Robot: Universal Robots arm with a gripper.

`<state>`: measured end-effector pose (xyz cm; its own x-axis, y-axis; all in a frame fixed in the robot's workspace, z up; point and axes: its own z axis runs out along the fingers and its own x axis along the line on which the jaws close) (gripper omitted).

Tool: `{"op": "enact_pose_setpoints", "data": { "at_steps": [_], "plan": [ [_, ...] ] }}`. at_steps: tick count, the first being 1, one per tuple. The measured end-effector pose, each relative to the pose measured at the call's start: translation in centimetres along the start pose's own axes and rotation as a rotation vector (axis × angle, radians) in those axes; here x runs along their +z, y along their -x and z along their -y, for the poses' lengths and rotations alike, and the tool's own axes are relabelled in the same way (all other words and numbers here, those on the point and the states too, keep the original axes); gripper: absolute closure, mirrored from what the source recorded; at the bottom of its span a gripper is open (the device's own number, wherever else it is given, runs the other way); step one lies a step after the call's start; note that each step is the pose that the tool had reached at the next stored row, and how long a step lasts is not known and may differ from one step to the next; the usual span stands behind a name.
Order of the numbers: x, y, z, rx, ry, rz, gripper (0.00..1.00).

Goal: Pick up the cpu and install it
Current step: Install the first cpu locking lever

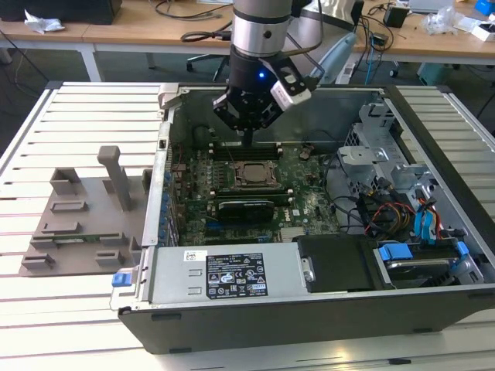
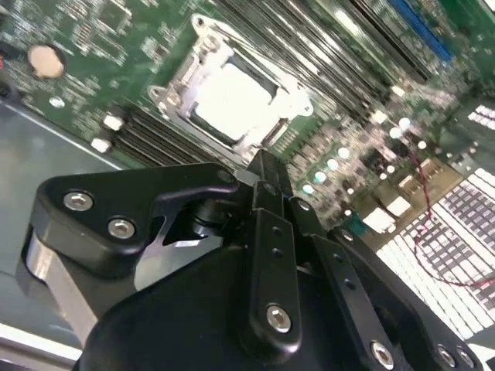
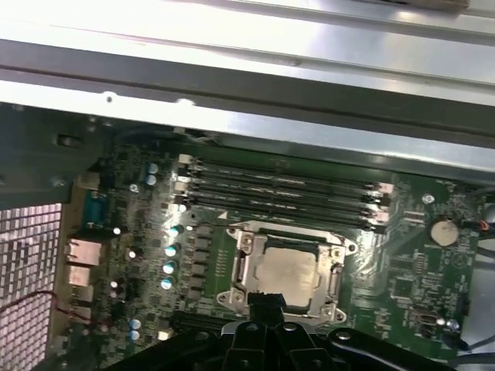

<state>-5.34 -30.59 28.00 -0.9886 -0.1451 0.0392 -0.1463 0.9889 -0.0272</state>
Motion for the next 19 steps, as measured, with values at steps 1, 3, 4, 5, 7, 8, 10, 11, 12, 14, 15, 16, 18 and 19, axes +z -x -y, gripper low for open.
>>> {"op": "enact_pose_setpoints", "data": {
  "at_steps": [1,3,4,5,7,8,10,11,12,14,15,16,18,19],
  "plan": [
    [0.09,-0.66,-0.16,0.0,0.0011,0.0003,0.89],
    [0.34,-2.15,-0.67,0.0,0.0028,0.0004,0.89],
    [0.46,-2.65,-0.99,0.0,0.0029,0.0004,0.89],
    [0.53,-2.89,-1.26,0.0,0.003,0.0004,0.89],
    [0.68,-3.5,-2.04,0.0,0.0031,0.0004,0.89],
    [0.73,-3.86,-2.48,0.0,0.0033,0.0005,0.89],
    [0.87,-4.42,-3.51,0.0,0.0037,0.0006,0.89],
    [1.15,-4.41,-3.74,0.0,0.0038,0.0008,0.89],
    [1.4,-4.39,-3.81,0.0,0.0036,0.0005,0.89],
    [1.72,-4.37,-3.83,0.0,0.0037,0.0006,0.89],
    [1.77,-4.37,-3.83,0.0,0.0036,0.0005,0.89],
    [1.77,-4.37,-3.83,0.0,0.0034,0.0003,0.89],
    [1.79,-4.3,-3.8,0.0,0.0035,0.0005,0.89],
    [1.79,-4.21,-3.79,0.0,0.0036,0.0005,0.89]
  ]
}}
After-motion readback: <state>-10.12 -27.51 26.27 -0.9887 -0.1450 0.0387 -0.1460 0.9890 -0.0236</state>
